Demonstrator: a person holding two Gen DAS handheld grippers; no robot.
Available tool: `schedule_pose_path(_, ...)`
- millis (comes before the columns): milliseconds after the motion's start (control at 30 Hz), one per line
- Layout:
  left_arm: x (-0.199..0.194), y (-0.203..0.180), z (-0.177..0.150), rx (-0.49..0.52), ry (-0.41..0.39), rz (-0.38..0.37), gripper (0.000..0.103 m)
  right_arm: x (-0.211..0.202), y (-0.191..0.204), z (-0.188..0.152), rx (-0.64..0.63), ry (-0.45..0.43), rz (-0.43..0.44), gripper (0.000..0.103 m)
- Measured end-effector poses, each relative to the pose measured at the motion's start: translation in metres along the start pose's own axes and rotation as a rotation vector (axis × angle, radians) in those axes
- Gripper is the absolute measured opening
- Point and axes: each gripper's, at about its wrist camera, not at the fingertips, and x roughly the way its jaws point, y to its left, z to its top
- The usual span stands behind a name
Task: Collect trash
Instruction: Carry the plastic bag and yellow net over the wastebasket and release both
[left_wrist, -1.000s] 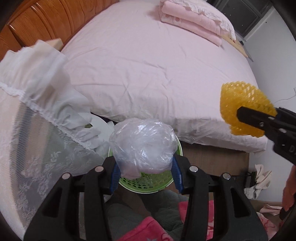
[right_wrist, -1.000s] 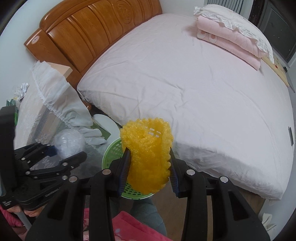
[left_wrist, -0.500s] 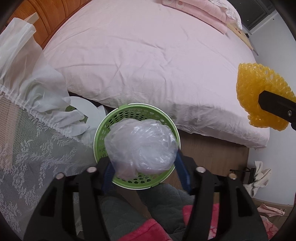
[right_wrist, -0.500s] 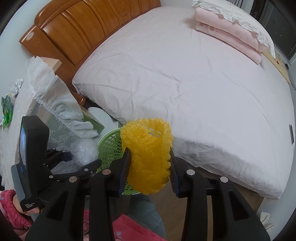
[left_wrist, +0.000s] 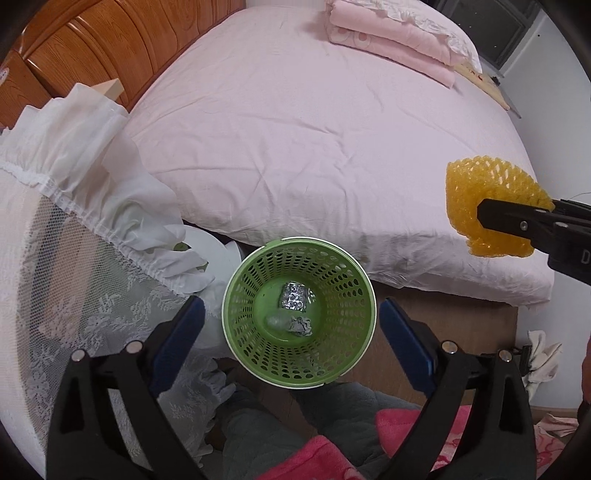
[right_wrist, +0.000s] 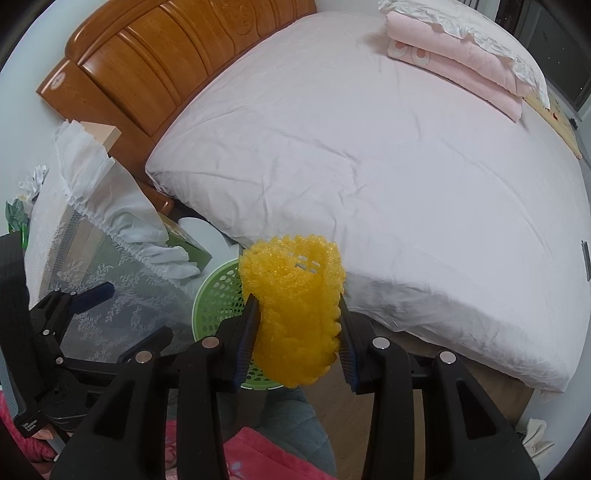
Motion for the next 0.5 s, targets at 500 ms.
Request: schedule_pose_path(500, -0.067, 0.048, -0.012, -0.107, -0.133, 0.1, 0.091, 0.051, 0.039, -0.023, -0.097, 0.15, 0.084, 0.051)
